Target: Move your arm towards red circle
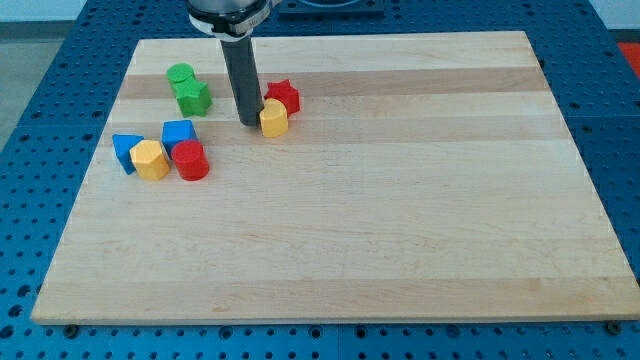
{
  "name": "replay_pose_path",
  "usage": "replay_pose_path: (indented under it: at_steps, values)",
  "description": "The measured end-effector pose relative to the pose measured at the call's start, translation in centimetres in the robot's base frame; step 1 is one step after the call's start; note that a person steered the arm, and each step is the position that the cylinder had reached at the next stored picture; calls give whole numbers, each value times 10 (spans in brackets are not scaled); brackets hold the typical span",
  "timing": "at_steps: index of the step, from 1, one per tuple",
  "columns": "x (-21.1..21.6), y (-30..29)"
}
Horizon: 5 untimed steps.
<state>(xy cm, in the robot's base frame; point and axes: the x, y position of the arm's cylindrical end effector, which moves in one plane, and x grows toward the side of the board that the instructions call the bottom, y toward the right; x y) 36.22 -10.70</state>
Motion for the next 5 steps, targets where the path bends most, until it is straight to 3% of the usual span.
replay_pose_path:
  at_steps: [2, 3, 4, 5]
  values:
    - [78, 68]
    - [93, 96]
    - [94, 89]
    - [93, 40]
